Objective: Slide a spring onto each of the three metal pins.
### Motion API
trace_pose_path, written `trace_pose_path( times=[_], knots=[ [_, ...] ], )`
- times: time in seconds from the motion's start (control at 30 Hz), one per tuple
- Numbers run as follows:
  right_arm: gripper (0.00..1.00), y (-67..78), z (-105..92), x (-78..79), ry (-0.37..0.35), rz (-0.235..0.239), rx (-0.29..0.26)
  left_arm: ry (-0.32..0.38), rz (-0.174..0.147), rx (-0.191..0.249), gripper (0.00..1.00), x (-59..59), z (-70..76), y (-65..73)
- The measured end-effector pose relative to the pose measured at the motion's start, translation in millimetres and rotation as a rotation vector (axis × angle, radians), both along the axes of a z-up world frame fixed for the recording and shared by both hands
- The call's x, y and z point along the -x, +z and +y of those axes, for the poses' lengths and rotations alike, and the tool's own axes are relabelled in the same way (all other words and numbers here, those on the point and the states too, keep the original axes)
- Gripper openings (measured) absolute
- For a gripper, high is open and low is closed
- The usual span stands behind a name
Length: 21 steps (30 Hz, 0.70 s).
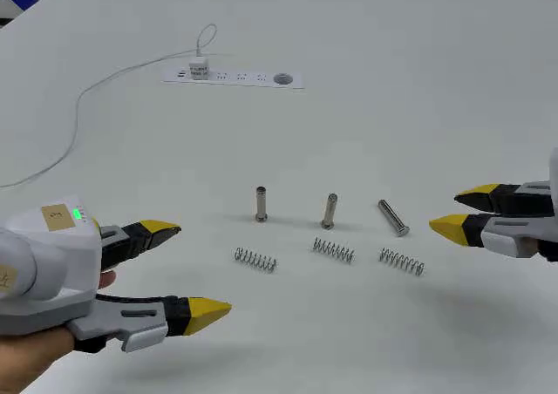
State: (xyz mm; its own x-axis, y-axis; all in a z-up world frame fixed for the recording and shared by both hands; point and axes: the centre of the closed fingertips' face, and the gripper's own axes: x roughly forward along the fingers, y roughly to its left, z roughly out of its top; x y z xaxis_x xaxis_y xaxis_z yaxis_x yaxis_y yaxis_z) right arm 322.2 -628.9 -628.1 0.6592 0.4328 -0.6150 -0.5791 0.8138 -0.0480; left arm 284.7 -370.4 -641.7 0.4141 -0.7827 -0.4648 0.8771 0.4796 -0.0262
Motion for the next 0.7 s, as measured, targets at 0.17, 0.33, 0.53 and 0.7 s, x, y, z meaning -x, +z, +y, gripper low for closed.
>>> trace_pose_path(
  times=[0.17, 0.33, 0.53, 0.7],
  knots=[
    [0.30, -3.6, 4.9, -11.8, -0.005, 0.017, 0.017, 0.001, 0.002, 0.002, 0.71, 0.5, -0.2, -0.7],
    [0.29, -11.1, 10.2, -25.3, -0.017, 0.041, 0.031, -0.002, 0.005, 0.006, 0.71, 0.5, -1.8, -2.3],
    [0.26, -25.8, 20.3, -40.6, -0.035, 0.083, 0.042, -0.004, 0.008, 0.011, 0.71, 0.3, -3.7, -3.5],
    [0.23, -39.5, 25.5, -49.9, -0.060, 0.126, 0.052, -0.004, 0.007, 0.017, 0.71, 0.0, -3.8, -3.1]
  ],
)
